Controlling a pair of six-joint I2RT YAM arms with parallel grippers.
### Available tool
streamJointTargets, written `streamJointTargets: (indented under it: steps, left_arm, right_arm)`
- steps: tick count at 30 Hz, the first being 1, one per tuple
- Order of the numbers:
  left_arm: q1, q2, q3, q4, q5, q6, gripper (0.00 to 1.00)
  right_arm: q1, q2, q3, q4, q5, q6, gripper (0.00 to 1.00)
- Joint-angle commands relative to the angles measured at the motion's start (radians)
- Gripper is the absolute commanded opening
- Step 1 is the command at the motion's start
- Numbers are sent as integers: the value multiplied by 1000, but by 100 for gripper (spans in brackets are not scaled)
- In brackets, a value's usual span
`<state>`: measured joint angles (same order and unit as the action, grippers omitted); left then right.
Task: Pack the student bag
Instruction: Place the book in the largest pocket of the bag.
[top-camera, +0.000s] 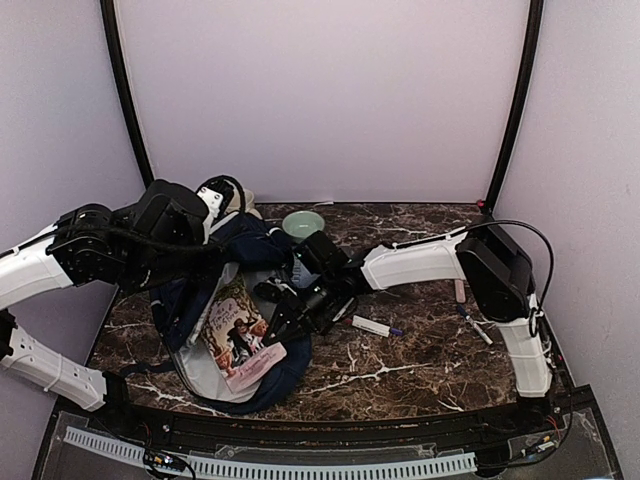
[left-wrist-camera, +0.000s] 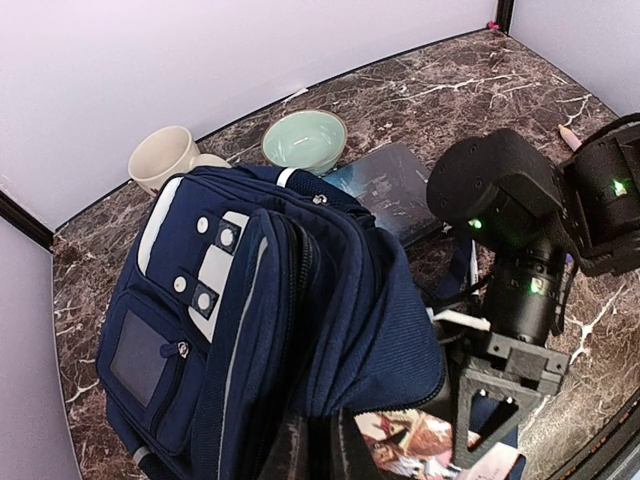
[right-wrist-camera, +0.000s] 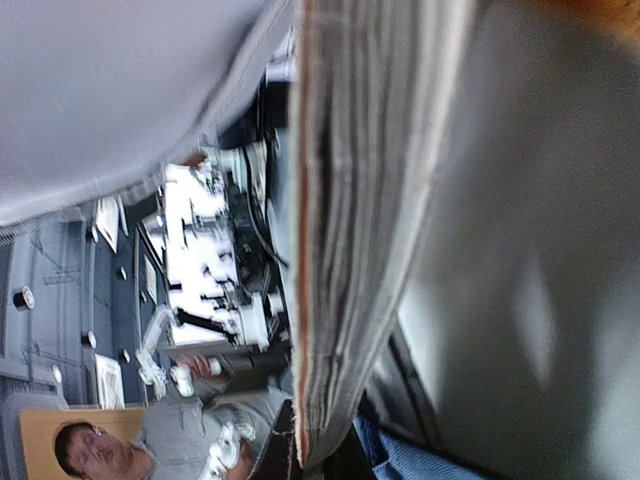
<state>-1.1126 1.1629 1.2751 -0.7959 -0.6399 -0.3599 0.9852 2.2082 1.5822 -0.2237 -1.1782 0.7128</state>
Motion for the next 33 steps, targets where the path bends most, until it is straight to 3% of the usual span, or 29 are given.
streamJointTargets:
  steps: [1,13,17,24,29,33]
  left_arm:
    - [9,-18,65,45,-31,-12,0]
    - [9,27,79,61,-6,0,0]
    - [7,31,78,59,-1,-7,0]
    - [5,13,66,56,-11,-17,0]
    - [4,-1,56,61,-11,-20,0]
    - [3,-3,67,62,1,-17,0]
  right_arm:
    - [-31,59,24,207,-4,179,0]
    - [-42,135,115,144,93,158,0]
    - [-43,138,118,126,110,132,17]
    - [-35,41,119,-128,336,-156,58]
    - [-10,-65,50,-236,521,-288,69]
    - [45,-184,-19,-285,645,-380,70]
